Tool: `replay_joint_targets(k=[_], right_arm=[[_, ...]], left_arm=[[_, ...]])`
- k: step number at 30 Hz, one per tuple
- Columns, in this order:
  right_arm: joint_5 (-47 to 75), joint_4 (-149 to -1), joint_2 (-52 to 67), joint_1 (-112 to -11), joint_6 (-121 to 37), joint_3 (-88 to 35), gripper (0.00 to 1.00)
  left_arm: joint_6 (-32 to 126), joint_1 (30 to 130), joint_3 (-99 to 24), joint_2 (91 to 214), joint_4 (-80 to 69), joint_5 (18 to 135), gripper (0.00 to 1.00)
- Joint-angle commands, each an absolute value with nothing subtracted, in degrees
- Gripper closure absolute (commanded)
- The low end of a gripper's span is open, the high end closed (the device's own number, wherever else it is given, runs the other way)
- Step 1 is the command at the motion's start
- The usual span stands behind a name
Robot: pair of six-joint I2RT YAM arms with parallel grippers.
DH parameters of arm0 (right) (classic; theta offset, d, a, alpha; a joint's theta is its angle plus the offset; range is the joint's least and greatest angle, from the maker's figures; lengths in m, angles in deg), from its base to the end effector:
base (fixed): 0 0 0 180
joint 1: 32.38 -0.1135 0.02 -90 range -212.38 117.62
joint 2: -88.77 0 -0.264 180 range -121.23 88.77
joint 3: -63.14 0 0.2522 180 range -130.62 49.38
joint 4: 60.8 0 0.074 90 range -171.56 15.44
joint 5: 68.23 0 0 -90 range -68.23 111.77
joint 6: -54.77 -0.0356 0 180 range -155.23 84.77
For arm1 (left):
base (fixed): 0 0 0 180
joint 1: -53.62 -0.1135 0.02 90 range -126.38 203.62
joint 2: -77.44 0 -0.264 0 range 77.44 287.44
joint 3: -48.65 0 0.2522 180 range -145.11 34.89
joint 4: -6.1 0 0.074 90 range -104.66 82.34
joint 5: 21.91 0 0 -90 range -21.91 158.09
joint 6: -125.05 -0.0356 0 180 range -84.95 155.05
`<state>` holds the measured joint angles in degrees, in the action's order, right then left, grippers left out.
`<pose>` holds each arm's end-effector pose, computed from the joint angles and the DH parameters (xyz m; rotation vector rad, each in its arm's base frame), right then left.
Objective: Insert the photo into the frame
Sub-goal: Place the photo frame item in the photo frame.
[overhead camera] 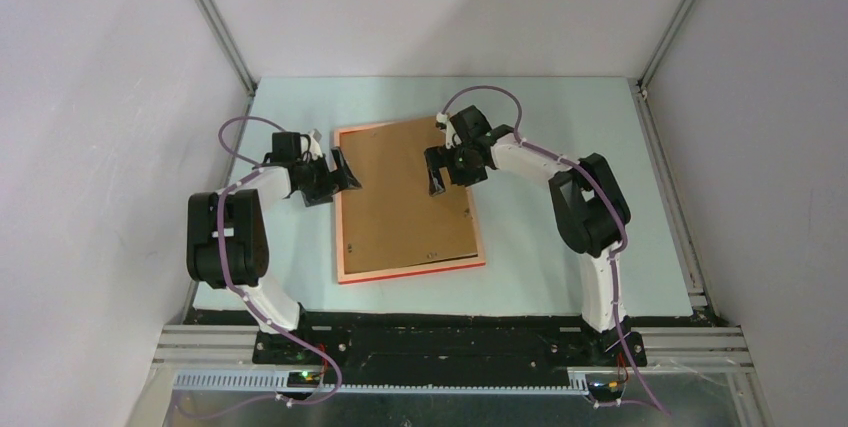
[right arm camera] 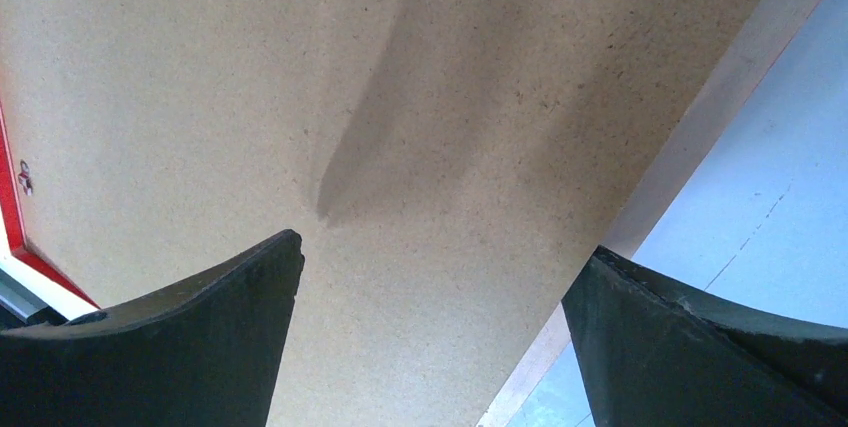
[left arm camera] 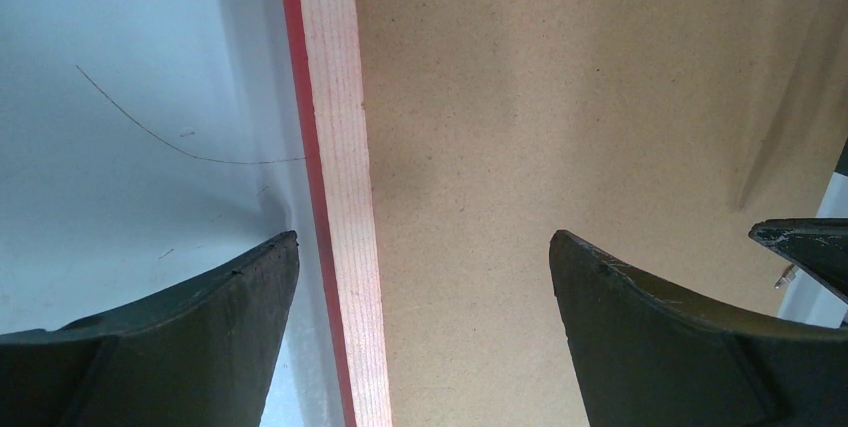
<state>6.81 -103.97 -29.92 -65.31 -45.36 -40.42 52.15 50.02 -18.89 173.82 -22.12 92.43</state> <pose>0.3703 0.2508 0.1870 -0.6224 2.5857 0.6015 0.3284 0.0060 0.1649 -0.2982 2.5381 -0.6348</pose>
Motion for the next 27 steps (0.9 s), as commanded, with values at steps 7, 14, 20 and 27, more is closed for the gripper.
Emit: replay_joint_targets(k=[7, 14, 20, 27], right_arm=[[10.35, -105.21, -25.75, -65.22, -43.7, -40.16, 0.01], [10.78, -105.13, -24.66, -64.72, -43.63, -40.06, 0.01], [11.39, -105.19, -23.77, -64.72, -43.12, -39.94, 0.01], [12.48, -104.33, -22.19, -64.62, -41.99, -39.23, 0.01]], left_arm=[[52.07, 50.43, -18.49, 172.28, -20.51, 92.49, 0.0], [51.8, 50.4, -18.29, 171.86, -20.41, 92.17, 0.0], [51.79, 50.46, -18.3, 171.69, -20.42, 92.16, 0.0], [51.24, 50.5, -18.17, 170.38, -20.46, 91.83, 0.0]])
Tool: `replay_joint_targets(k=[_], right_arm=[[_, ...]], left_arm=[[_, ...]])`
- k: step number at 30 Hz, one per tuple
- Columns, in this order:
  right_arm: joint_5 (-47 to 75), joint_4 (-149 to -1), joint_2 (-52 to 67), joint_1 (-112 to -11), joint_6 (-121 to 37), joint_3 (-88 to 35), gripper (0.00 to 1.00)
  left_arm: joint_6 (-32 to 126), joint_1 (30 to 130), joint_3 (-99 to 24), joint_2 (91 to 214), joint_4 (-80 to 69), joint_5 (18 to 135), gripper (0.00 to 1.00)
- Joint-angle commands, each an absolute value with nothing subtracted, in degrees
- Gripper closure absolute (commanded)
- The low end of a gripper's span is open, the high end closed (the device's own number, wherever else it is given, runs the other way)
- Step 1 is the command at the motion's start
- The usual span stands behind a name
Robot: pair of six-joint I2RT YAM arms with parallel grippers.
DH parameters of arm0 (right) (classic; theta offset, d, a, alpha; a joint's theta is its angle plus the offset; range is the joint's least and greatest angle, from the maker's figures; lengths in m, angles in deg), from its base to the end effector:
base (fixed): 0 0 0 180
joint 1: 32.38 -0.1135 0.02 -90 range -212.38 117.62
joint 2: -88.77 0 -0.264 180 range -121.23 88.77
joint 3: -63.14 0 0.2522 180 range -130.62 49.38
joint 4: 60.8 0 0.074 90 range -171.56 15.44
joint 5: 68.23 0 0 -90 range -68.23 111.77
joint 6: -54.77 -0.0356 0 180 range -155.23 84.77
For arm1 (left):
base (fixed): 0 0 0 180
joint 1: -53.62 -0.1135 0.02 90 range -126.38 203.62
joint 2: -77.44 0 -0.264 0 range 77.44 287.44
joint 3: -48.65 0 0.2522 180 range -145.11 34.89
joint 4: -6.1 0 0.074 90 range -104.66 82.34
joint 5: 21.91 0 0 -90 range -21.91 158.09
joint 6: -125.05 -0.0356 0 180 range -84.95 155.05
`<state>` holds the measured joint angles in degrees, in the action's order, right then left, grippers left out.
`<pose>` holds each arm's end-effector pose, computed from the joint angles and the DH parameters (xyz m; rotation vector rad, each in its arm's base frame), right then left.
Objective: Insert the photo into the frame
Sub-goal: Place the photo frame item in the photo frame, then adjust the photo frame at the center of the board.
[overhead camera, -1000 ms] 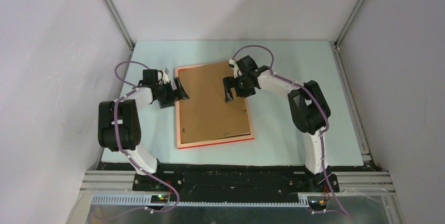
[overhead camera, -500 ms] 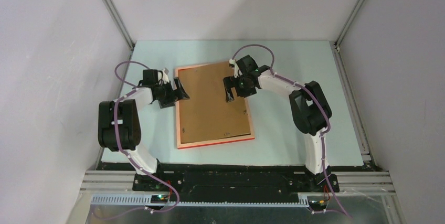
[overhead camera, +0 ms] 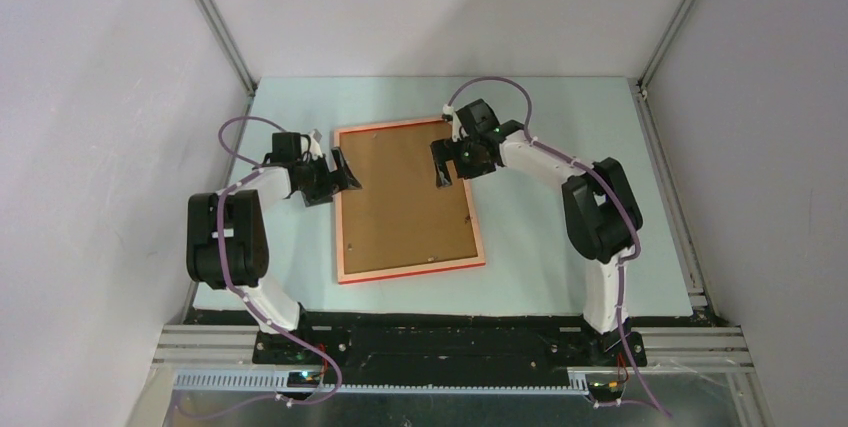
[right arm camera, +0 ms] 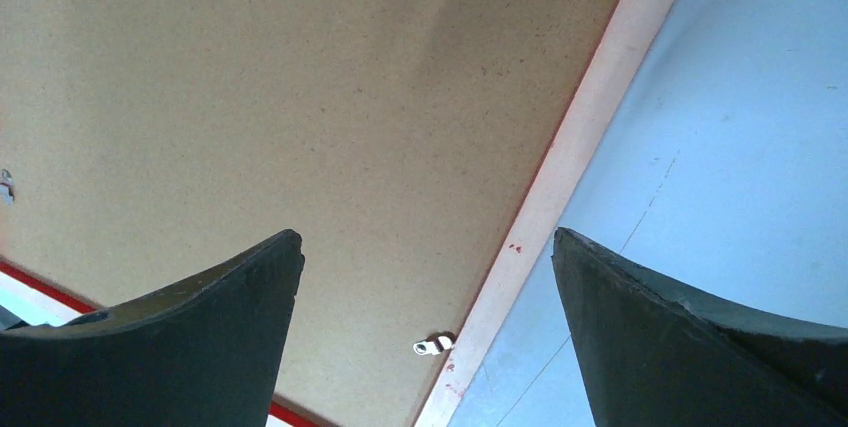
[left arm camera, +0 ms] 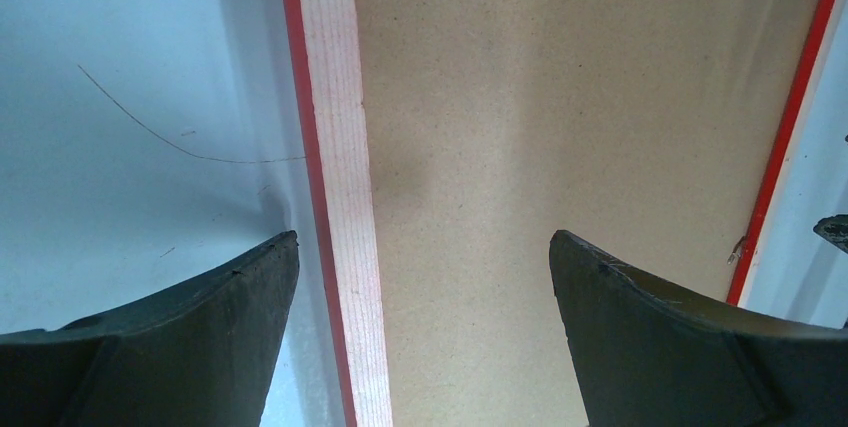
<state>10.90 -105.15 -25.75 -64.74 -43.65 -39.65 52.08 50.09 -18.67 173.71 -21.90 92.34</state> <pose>0.3658 0.2397 0.2120 -0.6143 2.5329 0.5091 0.3279 0.0056 0.1646 -0.2950 2.5368 -0.6326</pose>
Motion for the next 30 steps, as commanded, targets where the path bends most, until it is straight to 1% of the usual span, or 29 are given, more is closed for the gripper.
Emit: replay_joint_targets(k=[1, 6, 10, 16, 18, 21, 23, 26, 30], right_arm=[[12.81, -103.82, -21.92, -64.67, -41.6, -38.91, 0.01], [14.47, -102.55, -22.26, -64.53, -39.37, -38.32, 0.02], [14.09, -100.45, -23.57, -63.42, -38.01, -37.45, 0.07], [10.11, -98.49, -24.84, -60.84, -37.53, -35.83, 0.18], [8.53, -98.19, -25.08, -60.14, -37.69, -35.38, 0.2], [6.57, -97.85, -25.44, -59.3, -38.03, -34.94, 0.23], [5.38, -97.66, -25.71, -58.94, -38.04, -34.71, 0.26], [4.14, -97.36, -26.55, -58.71, -38.15, -34.68, 0.29], [2.64, -97.16, -27.97, -58.49, -38.65, -34.87, 0.33]], left_arm=[[51.1, 50.47, -18.08, 170.06, -20.48, 91.65, 0.0], [50.27, 50.46, -17.84, 167.81, -20.48, 90.76, 0.0], [50.09, 50.48, -17.35, 167.37, -20.56, 91.26, 0.04], [49.64, 50.43, -17.07, 167.73, -20.52, 91.08, 0.14], [49.64, 50.47, -17.12, 167.98, -20.51, 90.68, 0.19], [49.45, 50.5, -17.21, 168.75, -20.82, 90.11, 0.29], [49.15, 50.52, -17.31, 169.17, -21.0, 89.51, 0.33], [48.59, 50.66, -17.31, 169.88, -21.21, 88.26, 0.36], [48.1, 50.79, -17.57, 170.94, -21.51, 87.31, 0.37]])
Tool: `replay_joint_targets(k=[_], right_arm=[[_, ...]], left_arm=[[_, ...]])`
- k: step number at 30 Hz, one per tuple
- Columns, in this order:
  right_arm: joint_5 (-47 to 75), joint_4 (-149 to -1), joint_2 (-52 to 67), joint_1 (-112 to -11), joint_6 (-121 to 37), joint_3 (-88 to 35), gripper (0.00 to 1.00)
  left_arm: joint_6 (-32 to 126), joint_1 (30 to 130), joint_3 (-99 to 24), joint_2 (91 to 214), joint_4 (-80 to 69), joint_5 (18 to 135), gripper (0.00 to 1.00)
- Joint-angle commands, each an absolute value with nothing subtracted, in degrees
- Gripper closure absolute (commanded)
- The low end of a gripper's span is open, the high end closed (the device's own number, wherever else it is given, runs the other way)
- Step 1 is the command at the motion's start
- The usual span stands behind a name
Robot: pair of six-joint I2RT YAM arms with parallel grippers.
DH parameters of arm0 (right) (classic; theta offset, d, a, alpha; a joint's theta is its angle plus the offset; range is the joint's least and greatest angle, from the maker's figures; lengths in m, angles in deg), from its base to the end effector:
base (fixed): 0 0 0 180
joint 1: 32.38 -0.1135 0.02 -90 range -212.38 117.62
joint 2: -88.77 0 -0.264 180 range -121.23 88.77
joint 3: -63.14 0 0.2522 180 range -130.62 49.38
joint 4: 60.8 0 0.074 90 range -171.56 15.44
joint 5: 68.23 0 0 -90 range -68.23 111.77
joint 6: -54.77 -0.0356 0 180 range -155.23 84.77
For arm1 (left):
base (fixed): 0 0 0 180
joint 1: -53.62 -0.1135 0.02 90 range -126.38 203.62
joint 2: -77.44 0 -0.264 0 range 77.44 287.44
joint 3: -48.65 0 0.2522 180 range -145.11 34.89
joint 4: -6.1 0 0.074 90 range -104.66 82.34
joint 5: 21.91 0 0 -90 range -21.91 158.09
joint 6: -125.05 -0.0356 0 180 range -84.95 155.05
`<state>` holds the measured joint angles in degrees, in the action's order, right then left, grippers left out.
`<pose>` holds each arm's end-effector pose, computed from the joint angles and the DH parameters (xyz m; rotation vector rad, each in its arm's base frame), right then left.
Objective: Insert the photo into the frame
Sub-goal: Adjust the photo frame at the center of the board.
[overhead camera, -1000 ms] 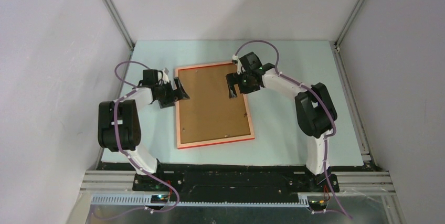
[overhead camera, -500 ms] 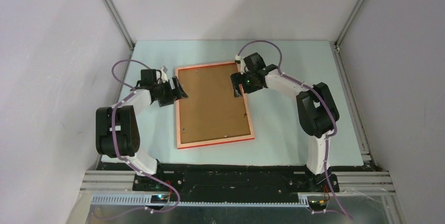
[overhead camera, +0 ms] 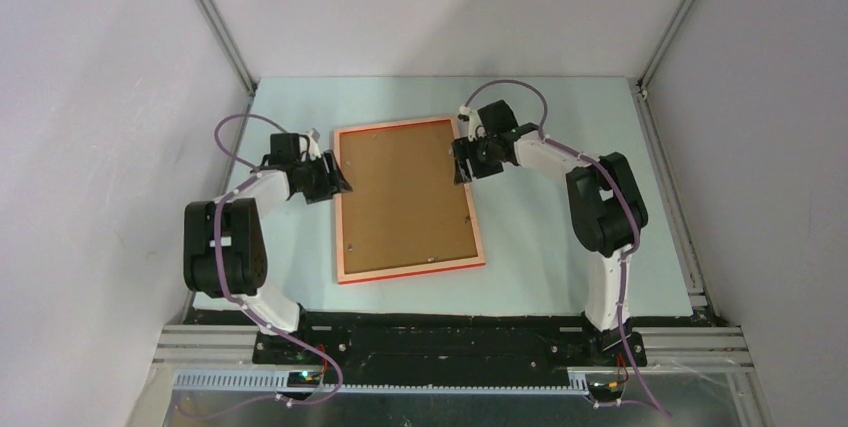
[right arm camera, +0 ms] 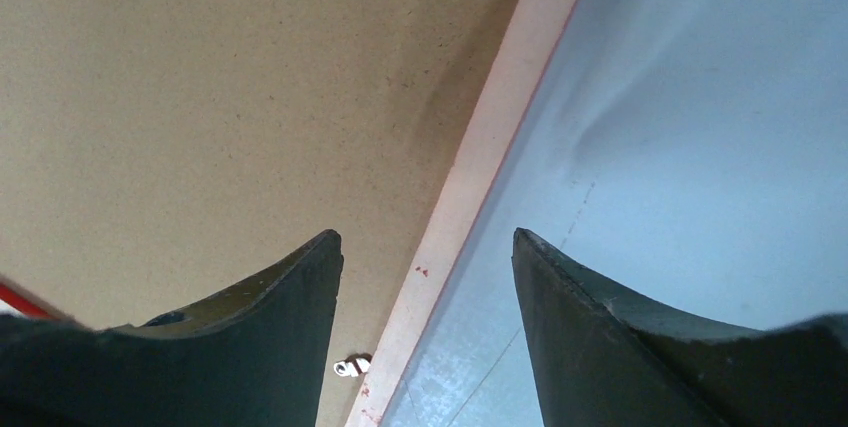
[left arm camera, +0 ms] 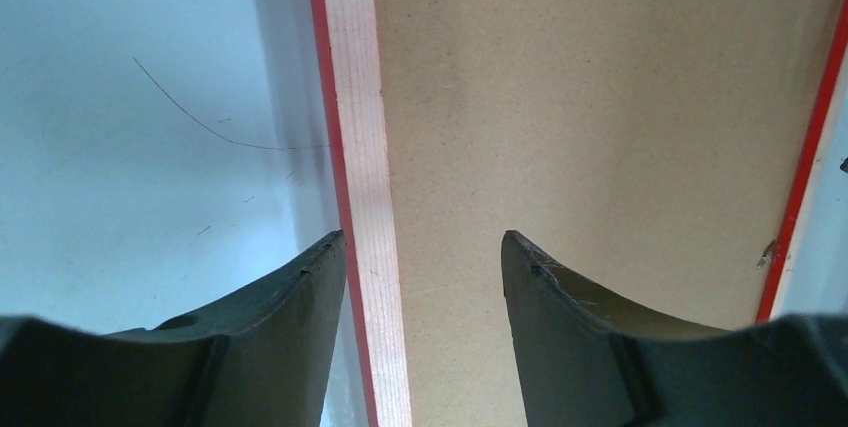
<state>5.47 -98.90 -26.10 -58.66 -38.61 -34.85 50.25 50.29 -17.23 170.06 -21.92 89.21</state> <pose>0.3851 0.2013 0.1912 -0.6230 2.4918 0.5624 0.3194 0.0057 0.1762 -0.2579 2.5060 -0.5489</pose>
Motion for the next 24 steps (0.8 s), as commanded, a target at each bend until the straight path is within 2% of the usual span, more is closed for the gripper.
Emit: replay_joint_targets(k=[1, 12, 16, 22, 24], right_arm=[[2.29, -97.15, -28.46, -58.4, -38.83, -35.07, 0.34], [1.51, -98.74, -33.26, -58.37, -40.1, -39.07, 0.46], [3.03, -99.1, -32.74, -58.39, -40.0, -38.4, 0.62], [6.54, -98.57, -29.82, -58.12, -39.57, -35.26, 0.93], [7.02, -98.47, -28.66, -57.83, -39.62, -33.82, 0.98]], left_arm=[[48.04, 50.8, -17.65, 170.99, -21.63, 87.19, 0.37], [47.04, 51.88, -18.2, 173.22, -22.33, 88.14, 0.41], [46.91, 52.3, -18.54, 173.57, -22.56, 88.45, 0.41], [46.71, 52.56, -19.25, 173.12, -22.78, 89.13, 0.36], [46.39, 52.63, -19.48, 172.75, -22.86, 88.86, 0.34]])
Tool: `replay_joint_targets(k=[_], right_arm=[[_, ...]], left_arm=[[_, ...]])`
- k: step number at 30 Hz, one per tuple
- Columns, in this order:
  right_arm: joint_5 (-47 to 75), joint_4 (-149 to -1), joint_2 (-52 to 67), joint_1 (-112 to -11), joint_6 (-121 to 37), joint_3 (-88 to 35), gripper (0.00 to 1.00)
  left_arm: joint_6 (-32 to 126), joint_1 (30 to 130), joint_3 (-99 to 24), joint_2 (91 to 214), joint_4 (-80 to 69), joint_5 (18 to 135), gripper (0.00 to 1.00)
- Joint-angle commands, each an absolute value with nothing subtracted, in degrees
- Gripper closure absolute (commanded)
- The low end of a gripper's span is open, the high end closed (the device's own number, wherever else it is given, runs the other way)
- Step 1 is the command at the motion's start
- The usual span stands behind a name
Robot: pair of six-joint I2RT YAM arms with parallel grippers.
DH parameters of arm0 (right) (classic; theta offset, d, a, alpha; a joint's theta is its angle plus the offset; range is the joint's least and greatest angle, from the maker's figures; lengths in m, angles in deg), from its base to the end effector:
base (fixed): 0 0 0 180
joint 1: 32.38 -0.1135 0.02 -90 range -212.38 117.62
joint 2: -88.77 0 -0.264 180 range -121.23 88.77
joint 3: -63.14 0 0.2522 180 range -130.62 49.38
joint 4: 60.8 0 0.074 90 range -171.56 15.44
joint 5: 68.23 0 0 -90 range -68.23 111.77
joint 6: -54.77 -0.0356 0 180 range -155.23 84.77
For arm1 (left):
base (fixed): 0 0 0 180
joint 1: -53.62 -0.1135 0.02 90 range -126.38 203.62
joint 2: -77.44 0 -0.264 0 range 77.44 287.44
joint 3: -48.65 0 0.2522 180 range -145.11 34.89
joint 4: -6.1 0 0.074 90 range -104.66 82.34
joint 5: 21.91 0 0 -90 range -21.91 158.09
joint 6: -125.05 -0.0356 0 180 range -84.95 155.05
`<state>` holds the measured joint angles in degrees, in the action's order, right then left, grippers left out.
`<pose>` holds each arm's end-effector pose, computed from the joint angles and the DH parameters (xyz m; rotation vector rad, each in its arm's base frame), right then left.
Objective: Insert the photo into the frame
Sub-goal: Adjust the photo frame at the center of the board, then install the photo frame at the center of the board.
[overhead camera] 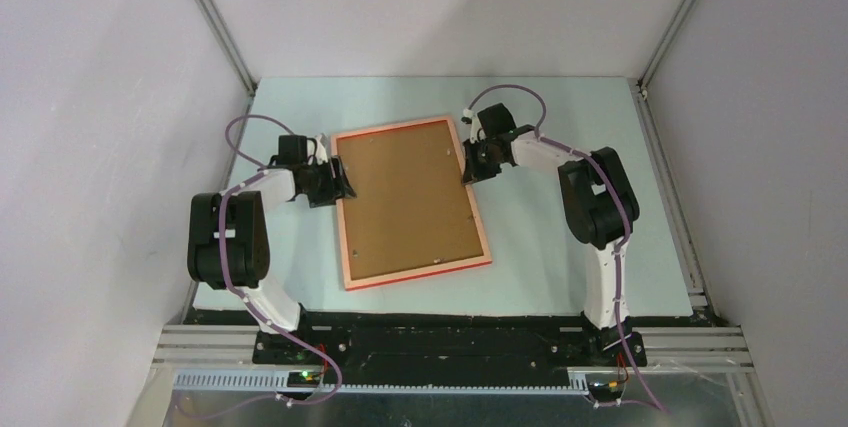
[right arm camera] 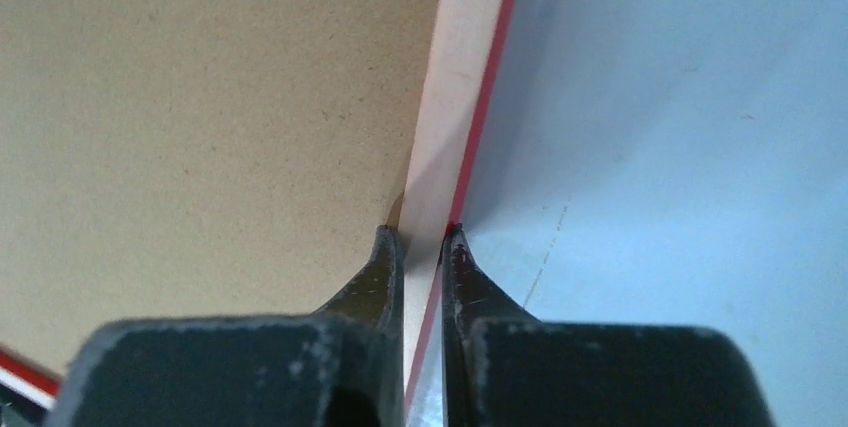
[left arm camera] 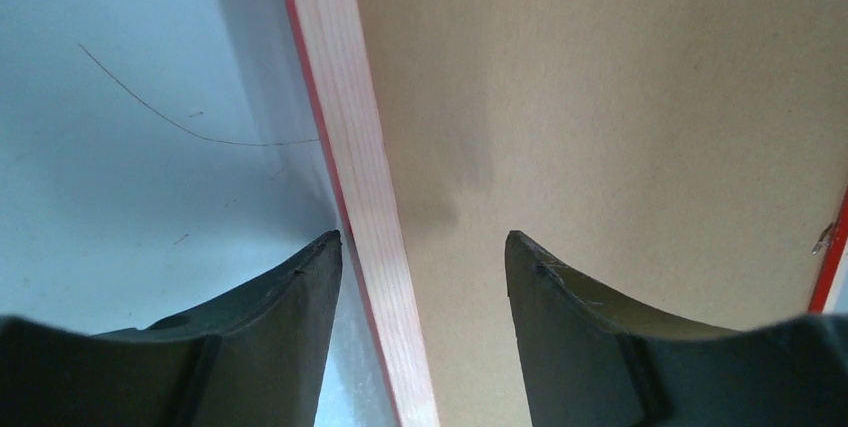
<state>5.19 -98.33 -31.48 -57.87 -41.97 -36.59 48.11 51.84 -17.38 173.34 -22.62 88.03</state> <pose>0.3986 0.2013 0.1614 -0.5360 2.5738 0.5764 0.3221 -0.0021 0.1588 -0.2070 2.5778 -0.5232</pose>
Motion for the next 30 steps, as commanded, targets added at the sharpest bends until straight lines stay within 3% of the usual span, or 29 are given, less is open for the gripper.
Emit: replay_joint_targets(k=[1, 12, 30], right_arm=[[7.49, -98.38, -28.26, -57.68, -39.62, -33.31, 1.0], [8.16, -93.35, -19.96, -53.91, -44.28, -22.18, 1.0], [8.98, -87.02, -12.89, -51.51, -46.71, -14.09, 1.0]], left_arm=[[46.3, 52.65, -19.54, 172.51, -23.02, 88.76, 0.33], [43.75, 54.01, -24.1, 172.64, -25.65, 85.93, 0.22], [42.24, 62.71, -33.97, 180.61, -31.53, 75.49, 0.3]])
